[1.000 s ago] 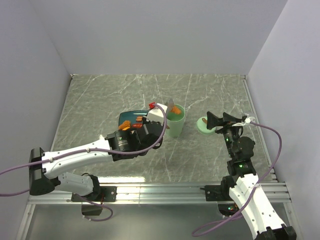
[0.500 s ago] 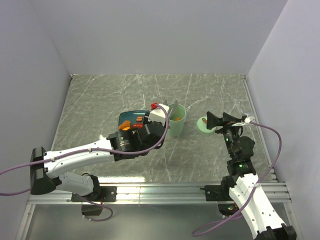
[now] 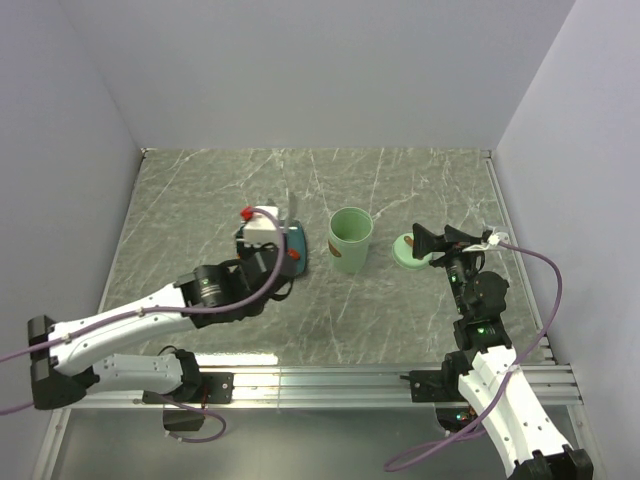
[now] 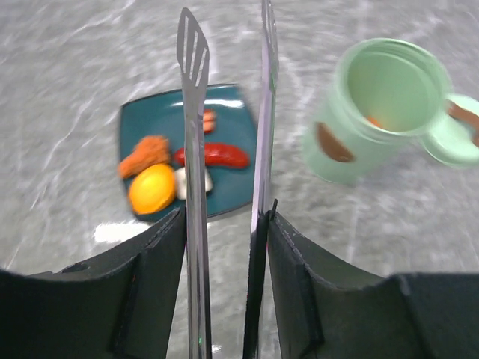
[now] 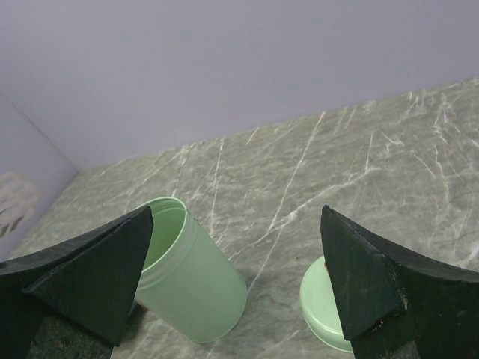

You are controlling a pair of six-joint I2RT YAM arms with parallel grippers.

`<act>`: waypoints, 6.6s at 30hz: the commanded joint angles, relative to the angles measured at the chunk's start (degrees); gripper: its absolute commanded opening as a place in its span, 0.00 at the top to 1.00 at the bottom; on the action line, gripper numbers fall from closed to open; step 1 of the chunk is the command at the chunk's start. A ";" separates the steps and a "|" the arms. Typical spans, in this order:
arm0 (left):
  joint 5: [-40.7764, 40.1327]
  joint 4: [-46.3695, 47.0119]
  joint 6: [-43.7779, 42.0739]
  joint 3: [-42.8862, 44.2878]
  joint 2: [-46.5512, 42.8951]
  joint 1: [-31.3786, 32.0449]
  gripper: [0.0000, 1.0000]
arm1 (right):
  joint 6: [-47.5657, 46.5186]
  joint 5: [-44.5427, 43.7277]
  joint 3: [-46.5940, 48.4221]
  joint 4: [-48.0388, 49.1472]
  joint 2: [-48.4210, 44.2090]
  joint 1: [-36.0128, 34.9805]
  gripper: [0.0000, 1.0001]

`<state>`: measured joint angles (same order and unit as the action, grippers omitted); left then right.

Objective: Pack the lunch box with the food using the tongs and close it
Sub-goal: Pick up the food using the clamp, then place the food into the lunch box, then pick up the food using the clamp

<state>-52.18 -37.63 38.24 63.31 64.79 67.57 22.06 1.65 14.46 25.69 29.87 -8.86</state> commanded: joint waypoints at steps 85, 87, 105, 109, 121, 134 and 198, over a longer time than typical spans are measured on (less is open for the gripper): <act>4.64 -20.98 17.21 -4.86 7.36 -6.23 0.50 | 0.17 3.01 0.39 2.61 2.83 -0.28 0.00; 4.46 -22.40 19.49 -5.21 8.15 -4.91 0.50 | 0.26 3.27 0.13 2.61 2.83 -0.28 0.00; 8.41 -16.78 13.97 -7.76 8.15 -4.47 0.64 | 0.44 3.10 0.13 1.73 1.60 -0.36 0.00; 8.24 -16.86 13.88 -7.67 7.72 -4.38 0.71 | 0.44 3.10 0.04 1.82 1.68 -0.28 0.00; 0.87 -19.41 17.22 -5.04 1.48 -4.38 0.91 | 0.44 2.83 0.04 2.08 2.04 -0.37 0.00; 1.46 -2.39 -0.25 0.14 0.16 -4.47 0.90 | 0.35 2.31 0.04 2.26 2.74 -0.28 0.00; 2.53 -15.72 18.27 -5.91 5.96 -2.62 0.48 | 0.17 2.83 0.13 3.40 4.32 -0.36 0.00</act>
<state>-48.90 -48.95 51.40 57.43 71.02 64.42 22.26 4.16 14.46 27.00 35.42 -8.86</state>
